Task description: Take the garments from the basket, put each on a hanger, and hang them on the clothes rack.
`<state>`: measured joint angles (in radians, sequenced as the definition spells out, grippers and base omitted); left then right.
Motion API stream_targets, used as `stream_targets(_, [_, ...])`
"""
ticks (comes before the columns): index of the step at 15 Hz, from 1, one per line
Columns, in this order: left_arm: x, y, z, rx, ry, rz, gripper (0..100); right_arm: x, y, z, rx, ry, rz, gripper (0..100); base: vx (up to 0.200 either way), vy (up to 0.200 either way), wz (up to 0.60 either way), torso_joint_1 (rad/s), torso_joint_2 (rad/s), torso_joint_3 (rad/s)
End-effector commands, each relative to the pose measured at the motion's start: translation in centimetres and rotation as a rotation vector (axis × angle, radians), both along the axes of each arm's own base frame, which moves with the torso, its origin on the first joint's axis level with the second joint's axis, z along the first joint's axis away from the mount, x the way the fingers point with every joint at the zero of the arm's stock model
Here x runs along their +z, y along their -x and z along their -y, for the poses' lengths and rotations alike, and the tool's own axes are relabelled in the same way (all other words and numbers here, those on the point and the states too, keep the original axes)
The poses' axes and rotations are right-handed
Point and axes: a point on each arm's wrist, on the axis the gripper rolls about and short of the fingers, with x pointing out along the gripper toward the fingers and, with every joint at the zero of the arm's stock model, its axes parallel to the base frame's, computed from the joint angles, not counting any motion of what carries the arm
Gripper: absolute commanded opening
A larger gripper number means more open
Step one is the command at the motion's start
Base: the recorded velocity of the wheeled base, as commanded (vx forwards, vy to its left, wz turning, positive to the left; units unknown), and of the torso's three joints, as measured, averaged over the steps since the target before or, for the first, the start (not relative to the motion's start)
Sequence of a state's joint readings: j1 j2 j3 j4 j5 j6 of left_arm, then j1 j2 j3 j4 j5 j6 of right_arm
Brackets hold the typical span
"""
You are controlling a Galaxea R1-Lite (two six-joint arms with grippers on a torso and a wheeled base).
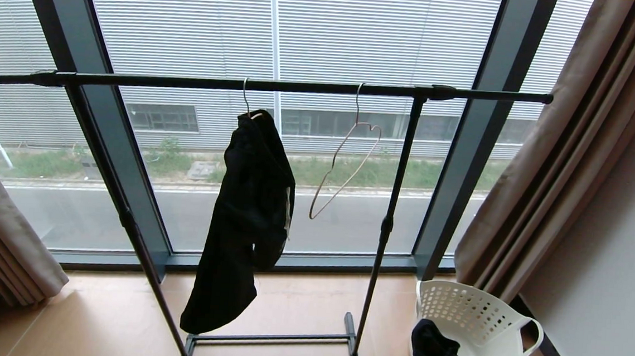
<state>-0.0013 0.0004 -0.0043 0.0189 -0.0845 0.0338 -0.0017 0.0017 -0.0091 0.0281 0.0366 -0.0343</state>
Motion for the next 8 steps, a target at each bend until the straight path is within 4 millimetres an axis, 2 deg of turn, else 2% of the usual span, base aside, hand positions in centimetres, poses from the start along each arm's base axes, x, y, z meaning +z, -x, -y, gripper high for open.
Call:
stream_targets(1, [0.01,0.01,0.00,0.000,0.000,0.001,100,0.01,0.00,0.00,0.000,-0.001,0.001,100,0.000,0.000,0.00,-0.178,0.41,0.237])
stream_targets(8, [0.01,0.01,0.00,0.000,0.000,0.001,100,0.01,-0.01,0.00,0.000,-0.001,-0.001,100,0.000,0.000,0.00,-0.223,0.54,0.312])
